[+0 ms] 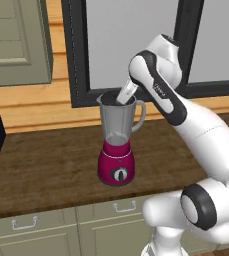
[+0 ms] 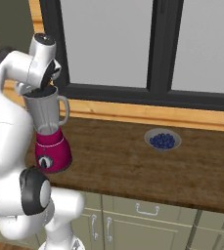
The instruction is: Close the lid blender by securely placing the lid on top.
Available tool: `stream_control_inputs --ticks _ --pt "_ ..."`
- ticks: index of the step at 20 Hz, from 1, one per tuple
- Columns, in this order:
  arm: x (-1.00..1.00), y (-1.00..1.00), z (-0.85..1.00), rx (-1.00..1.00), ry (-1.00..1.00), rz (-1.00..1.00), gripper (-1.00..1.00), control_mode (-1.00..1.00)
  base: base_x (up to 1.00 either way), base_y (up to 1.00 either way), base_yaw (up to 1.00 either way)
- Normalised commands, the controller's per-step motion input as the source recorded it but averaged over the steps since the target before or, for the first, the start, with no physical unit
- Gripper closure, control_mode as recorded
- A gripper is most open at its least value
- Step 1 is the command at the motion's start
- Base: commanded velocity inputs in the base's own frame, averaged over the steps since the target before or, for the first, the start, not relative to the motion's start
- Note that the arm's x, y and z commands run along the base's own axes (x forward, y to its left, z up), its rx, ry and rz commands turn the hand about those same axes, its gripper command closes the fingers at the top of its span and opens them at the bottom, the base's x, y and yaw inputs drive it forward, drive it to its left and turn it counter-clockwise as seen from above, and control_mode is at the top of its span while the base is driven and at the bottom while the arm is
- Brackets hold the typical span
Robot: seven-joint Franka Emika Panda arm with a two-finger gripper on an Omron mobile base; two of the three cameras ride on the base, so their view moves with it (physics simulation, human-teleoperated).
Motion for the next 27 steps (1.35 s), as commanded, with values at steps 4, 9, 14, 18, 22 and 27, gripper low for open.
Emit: stream_control_inputs --ticks 4,9,14,18,22,27 --pt "-0.69 -0.27 -0.01 0.00 0.00 -0.11 -1.00 -1.00 0.00 0.00 0.00" --pt "-0.85 -0.47 -0.05 0.00 -0.01 -0.15 -1.00 -1.00 0.00 0.00 0.00" --pt "-0.69 -0.73 -0.28 0.10 -0.19 -0.12 -1.00 -1.00 0.00 0.00 0.00" --pt "-0.29 -0.68 -0.19 0.09 -0.11 0.06 -1.00 -1.00 0.00 0.00 0.00" --pt "-0.41 -0.75 -0.23 0.05 -0.12 0.12 -1.00 -1.00 0.00 0.00 0.00" --pt "-0.31 -0.51 -0.12 0.01 -0.05 0.09 -1.00 -1.00 0.00 0.00 0.00"
